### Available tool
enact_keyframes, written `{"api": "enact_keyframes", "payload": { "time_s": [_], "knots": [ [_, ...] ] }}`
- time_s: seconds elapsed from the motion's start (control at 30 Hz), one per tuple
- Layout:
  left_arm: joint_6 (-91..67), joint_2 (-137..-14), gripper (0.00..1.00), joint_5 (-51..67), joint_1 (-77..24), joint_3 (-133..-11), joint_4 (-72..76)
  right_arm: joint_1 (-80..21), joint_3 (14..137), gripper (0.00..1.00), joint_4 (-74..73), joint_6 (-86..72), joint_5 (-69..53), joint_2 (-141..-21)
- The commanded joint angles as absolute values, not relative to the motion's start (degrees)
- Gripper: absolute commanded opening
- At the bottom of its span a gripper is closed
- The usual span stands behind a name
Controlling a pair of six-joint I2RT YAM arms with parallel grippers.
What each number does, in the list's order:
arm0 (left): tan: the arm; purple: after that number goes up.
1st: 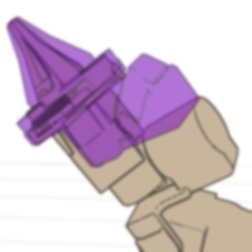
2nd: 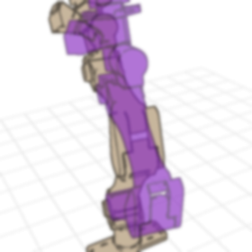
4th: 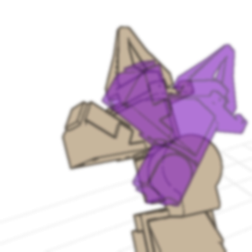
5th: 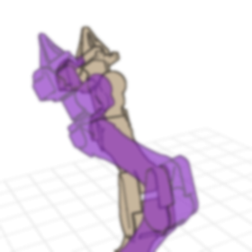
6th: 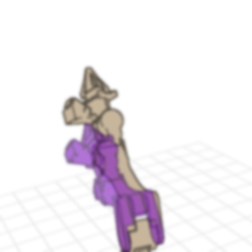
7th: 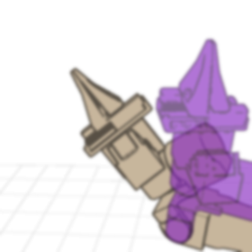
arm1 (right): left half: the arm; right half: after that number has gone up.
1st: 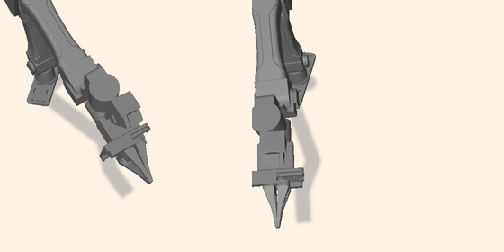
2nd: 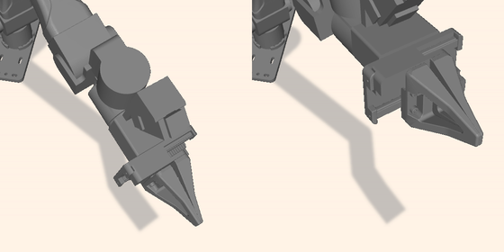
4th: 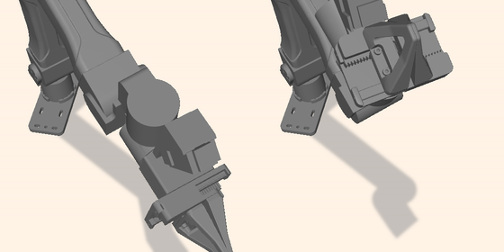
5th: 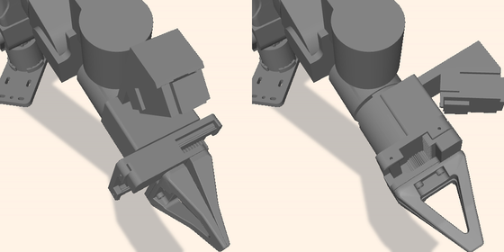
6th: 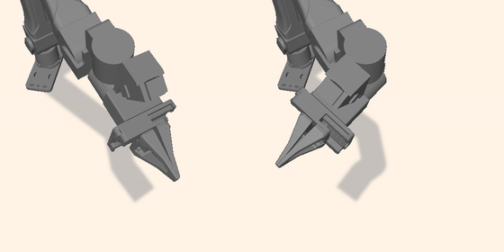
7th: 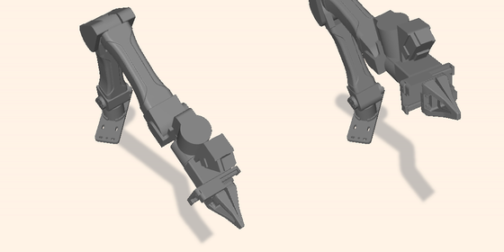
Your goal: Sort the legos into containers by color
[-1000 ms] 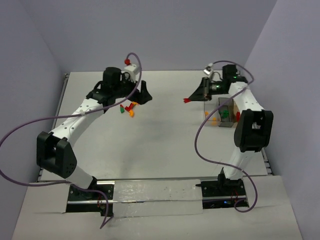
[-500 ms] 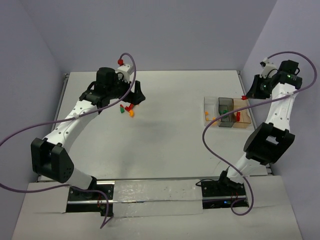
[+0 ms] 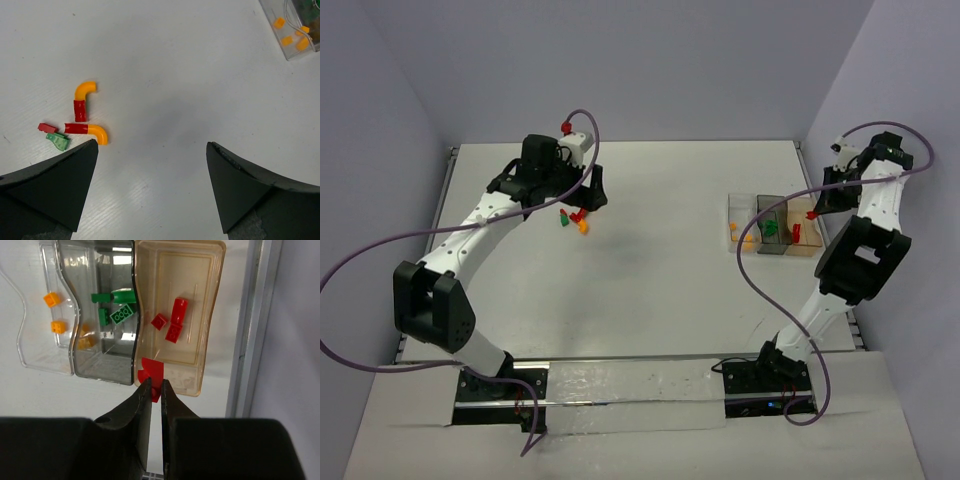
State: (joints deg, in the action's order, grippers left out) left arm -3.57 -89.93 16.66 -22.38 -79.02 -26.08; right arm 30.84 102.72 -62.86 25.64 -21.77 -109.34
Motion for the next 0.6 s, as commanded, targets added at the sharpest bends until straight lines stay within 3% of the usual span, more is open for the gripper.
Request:
{"api": "enact_keyframes", "payload": {
  "time_s": [0.0,0.1,0.47,0.57],
  "knots": [
    [-2.67,-90.36,0.99,15.23,-21.3,-80.67,-26.42,30.01,107.0,0.0,-63.64,26.48,-20.64,-112.08],
    [-3.16,-90.61,0.99,15.3,-20.57,-79.73,-25.85,29.11,107.74,0.01,-62.16,25.76,-19.01,-113.8],
    [-3.96,-90.94,0.99,17.75,-17.13,-79.25,-27.16,25.23,111.21,0.29,-61.9,24.93,-16.96,-117.42],
    [-3.65,-90.68,0.99,17.97,-16.33,-79.06,-28.03,25.05,112.04,0.33,-61.7,24.48,-15.85,-117.88]
  ]
}}
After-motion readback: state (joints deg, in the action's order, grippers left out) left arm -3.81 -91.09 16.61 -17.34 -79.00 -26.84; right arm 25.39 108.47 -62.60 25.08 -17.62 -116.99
